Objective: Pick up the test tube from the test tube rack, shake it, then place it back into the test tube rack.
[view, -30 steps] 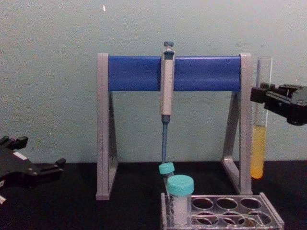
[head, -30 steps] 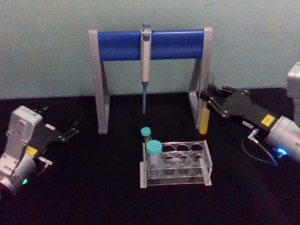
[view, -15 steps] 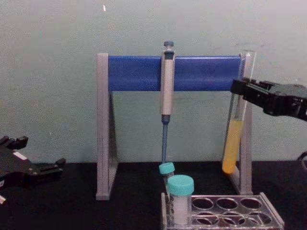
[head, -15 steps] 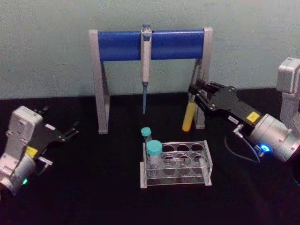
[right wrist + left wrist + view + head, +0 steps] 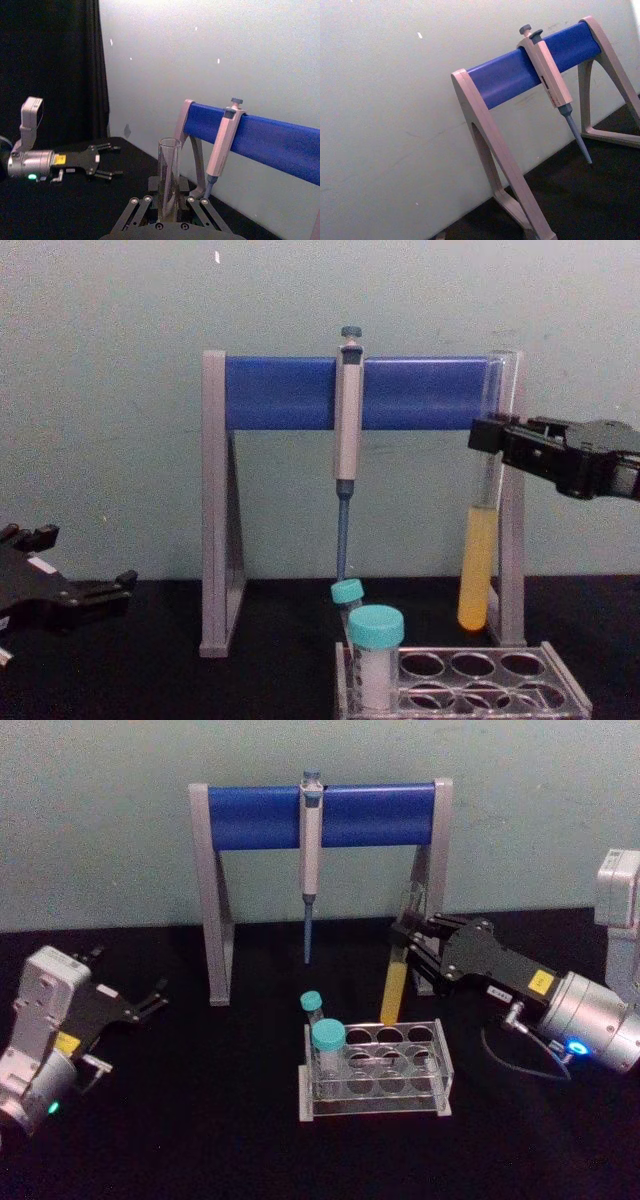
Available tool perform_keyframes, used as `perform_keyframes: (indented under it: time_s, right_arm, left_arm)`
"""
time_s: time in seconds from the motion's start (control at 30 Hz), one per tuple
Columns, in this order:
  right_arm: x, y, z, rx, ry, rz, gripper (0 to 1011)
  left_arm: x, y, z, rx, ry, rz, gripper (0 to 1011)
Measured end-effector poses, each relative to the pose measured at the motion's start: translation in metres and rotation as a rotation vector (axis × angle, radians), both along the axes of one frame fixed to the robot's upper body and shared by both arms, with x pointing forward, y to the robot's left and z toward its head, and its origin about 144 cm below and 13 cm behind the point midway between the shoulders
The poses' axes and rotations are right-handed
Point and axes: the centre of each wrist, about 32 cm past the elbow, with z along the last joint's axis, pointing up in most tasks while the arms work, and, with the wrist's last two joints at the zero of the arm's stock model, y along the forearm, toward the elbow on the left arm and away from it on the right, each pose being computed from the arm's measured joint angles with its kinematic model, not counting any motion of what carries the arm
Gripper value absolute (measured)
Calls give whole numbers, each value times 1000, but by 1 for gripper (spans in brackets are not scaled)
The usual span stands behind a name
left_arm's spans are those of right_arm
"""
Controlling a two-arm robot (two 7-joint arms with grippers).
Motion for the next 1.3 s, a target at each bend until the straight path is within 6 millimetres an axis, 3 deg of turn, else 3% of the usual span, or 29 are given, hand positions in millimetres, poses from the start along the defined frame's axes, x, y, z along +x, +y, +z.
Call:
perform_keyframes:
  time_s: [1.3]
  right_arm:
    - [10, 4, -21, -94, -8, -10, 229]
  left_arm:
    - [0, 0, 0, 0, 0, 0, 1001]
